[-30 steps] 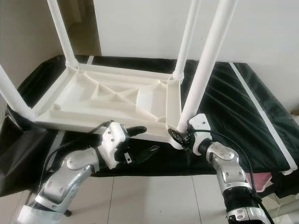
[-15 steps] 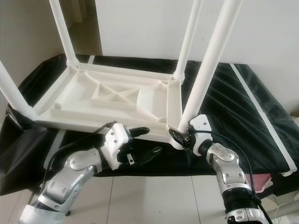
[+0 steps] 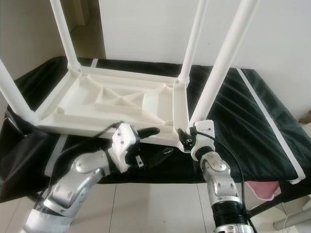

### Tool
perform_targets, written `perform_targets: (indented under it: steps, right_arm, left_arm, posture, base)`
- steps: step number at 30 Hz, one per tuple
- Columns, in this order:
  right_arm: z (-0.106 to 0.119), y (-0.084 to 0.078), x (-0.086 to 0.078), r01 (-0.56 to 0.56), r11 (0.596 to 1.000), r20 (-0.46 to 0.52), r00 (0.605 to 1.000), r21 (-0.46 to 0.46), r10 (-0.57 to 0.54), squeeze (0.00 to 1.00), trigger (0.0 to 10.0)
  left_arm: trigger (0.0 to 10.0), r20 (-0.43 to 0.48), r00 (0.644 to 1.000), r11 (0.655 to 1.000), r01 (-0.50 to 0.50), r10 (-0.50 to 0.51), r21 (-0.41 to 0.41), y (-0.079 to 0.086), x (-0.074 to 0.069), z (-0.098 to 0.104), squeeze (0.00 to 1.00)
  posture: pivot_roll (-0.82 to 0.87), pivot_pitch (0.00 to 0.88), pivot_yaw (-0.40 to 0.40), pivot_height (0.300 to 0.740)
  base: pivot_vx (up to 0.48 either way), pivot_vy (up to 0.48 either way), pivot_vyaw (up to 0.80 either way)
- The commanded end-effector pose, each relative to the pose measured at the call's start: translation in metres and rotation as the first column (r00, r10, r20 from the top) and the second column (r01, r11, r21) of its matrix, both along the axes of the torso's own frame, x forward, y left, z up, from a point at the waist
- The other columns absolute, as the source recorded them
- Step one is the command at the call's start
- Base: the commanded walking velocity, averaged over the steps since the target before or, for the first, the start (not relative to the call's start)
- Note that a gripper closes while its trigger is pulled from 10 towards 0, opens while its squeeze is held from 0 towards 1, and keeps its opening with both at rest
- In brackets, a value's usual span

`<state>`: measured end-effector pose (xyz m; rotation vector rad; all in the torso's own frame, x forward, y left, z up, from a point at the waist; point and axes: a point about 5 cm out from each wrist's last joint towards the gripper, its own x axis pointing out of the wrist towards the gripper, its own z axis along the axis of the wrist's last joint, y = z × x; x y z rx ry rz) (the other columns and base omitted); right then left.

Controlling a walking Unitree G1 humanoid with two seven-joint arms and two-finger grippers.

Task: Building children table

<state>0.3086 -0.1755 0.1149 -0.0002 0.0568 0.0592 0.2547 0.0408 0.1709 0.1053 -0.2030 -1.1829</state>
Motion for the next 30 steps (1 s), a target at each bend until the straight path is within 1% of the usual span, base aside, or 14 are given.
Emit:
perform_targets:
  steps: [1,2,3,5,6,7,8,9,11,20,21,22,23,30]
  right_arm:
    - [-0.007,-0.009,-0.003,0.083,0.994,-0.038,0.996,0.071,-0.080,0.00,10.0]
    - [-0.005,-0.006,-0.003,0.112,0.990,-0.031,0.993,0.080,-0.110,0.00,10.0]
    - [-0.005,-0.006,-0.003,0.112,0.990,-0.031,0.993,0.080,-0.110,0.00,10.0]
    - [-0.003,0.002,-0.001,0.192,0.976,-0.021,0.981,0.107,-0.190,0.00,10.0]
    - [-0.003,0.002,-0.001,0.192,0.976,-0.021,0.981,0.107,-0.190,0.00,10.0]
    - [-0.001,0.004,-0.001,0.240,0.965,-0.012,0.971,0.111,-0.240,0.00,10.0]
    - [-0.001,0.004,-0.001,0.240,0.965,-0.012,0.971,0.111,-0.240,0.00,10.0]
    - [0.000,0.006,0.000,0.285,0.951,-0.009,0.958,0.120,-0.286,0.00,10.0]
    - [0.002,0.008,0.001,0.310,0.943,-0.004,0.950,0.120,-0.312,0.00,10.0]
    - [0.003,0.012,0.000,0.326,0.940,0.000,0.945,0.100,-0.328,0.00,10.0]
    - [0.004,0.012,0.001,0.317,0.944,0.004,0.948,0.094,-0.318,0.36,10.0]
    - [0.004,0.012,0.001,0.317,0.944,0.004,0.948,0.094,-0.318,0.36,10.0]
    - [0.004,0.013,0.001,0.312,0.945,0.010,0.949,0.092,-0.315,1.00,10.0]
    - [0.013,0.014,0.003,0.265,0.958,0.067,0.960,0.110,-0.273,1.00,10.0]
  left_arm:
    - [10.0,0.010,0.999,0.999,-0.039,0.039,-0.003,0.000,0.004,0.001,0.00]
    - [10.0,0.008,0.999,0.999,-0.039,0.039,-0.006,-0.001,0.004,0.001,0.00]
    - [10.0,0.008,0.999,0.999,-0.039,0.039,-0.006,-0.001,0.004,0.001,0.00]
    - [10.0,0.003,1.000,1.000,-0.031,0.031,-0.004,-0.003,0.004,0.001,0.00]
    - [10.0,0.003,1.000,1.000,-0.031,0.031,-0.004,-0.003,0.004,0.001,0.00]
    - [10.0,0.003,1.000,1.000,-0.031,0.031,-0.003,-0.004,0.004,0.001,0.00]
    - [10.0,0.003,1.000,1.000,-0.031,0.031,-0.003,-0.004,0.004,0.001,0.00]
    - [10.0,0.003,1.000,1.000,-0.031,0.031,-0.003,-0.004,0.005,0.001,0.00]
    - [10.0,0.002,0.999,0.999,-0.032,0.032,-0.003,-0.004,0.005,0.001,0.00]
    - [10.0,0.006,0.999,0.999,-0.036,0.036,0.004,-0.002,0.007,0.001,0.00]
    - [10.0,0.009,0.999,0.999,-0.040,0.040,0.017,-0.001,0.007,-0.001,0.00]
    - [10.0,0.009,0.999,0.999,-0.040,0.040,0.017,-0.001,0.007,-0.001,0.00]
    - [10.0,0.013,0.999,0.999,-0.041,0.040,0.026,-0.001,0.007,-0.002,0.00]
    - [10.0,0.023,0.999,0.998,-0.038,0.037,0.043,-0.001,0.007,-0.004,0.00]
  posture:
    - [-0.03,0.000,-0.060,0.740]
    - [-0.03,0.000,-0.060,0.740]
    - [-0.03,0.000,-0.060,0.740]
    - [-0.03,0.000,-0.061,0.740]
    - [-0.03,0.000,-0.061,0.740]
    - [-0.03,0.000,-0.061,0.740]
    - [-0.03,0.000,-0.061,0.740]
    - [-0.03,0.000,-0.060,0.740]
    - [-0.03,0.000,-0.059,0.740]
    - [-0.02,0.000,-0.062,0.740]
    - [-0.02,0.000,-0.061,0.740]
    - [-0.02,0.000,-0.061,0.740]
    - [-0.02,0.000,-0.061,0.740]
    - [-0.01,0.000,-0.063,0.740]
  base:
    - [0.000,0.000,0.00]
    - [0.000,0.000,0.00]
    - [0.000,0.000,0.00]
    - [0.000,0.000,0.00]
    - [0.000,0.000,0.00]
    - [0.000,0.000,0.00]
    - [0.000,0.000,0.00]
    - [0.000,0.000,0.00]
    - [0.000,0.000,0.00]
    - [0.000,0.000,0.00]
    - [0.000,0.000,0.00]
    - [0.000,0.000,0.00]
    - [0.000,0.000,0.00]
    - [0.000,0.000,0.00]
